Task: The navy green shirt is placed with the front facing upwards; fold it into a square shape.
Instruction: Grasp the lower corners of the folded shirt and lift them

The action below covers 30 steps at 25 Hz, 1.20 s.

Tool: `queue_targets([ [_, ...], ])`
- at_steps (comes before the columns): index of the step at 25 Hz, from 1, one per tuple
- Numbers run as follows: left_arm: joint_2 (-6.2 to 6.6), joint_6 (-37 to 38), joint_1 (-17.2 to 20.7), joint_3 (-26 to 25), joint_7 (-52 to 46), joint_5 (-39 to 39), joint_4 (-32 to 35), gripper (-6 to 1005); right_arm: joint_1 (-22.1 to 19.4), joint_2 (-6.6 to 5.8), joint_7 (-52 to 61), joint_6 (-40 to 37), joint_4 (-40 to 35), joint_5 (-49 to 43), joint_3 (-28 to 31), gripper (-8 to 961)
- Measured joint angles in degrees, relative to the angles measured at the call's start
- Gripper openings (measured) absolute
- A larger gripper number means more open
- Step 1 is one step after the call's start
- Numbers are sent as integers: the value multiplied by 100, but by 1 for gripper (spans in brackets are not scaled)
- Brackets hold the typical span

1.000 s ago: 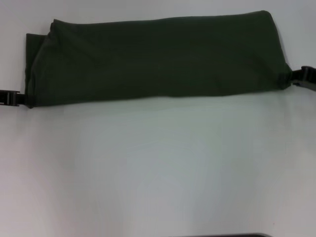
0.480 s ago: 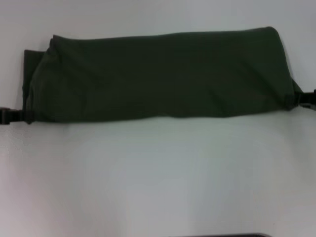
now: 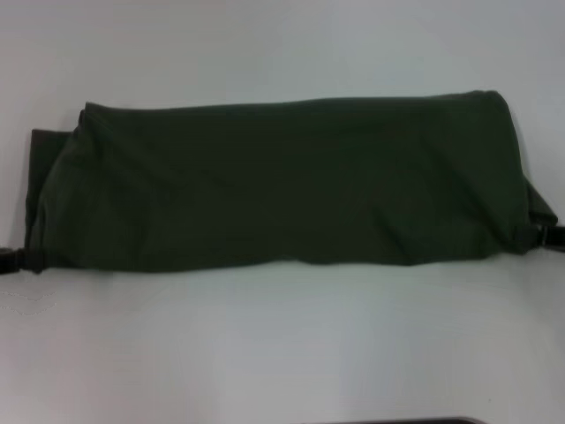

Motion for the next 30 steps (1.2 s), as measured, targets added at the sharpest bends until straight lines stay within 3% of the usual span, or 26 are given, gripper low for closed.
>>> queue_targets([
  [13, -41, 443, 454, -62, 53, 40, 199, 55, -390, 67, -206, -458, 37, -43, 116, 15],
  [23, -40, 185, 426, 17, 217, 248, -2, 66, -611, 98, -175, 43, 49, -44, 295, 19],
  [30, -27, 70, 377, 49, 220, 395, -54, 73, -642, 24, -168, 195, 170, -44, 451, 21],
])
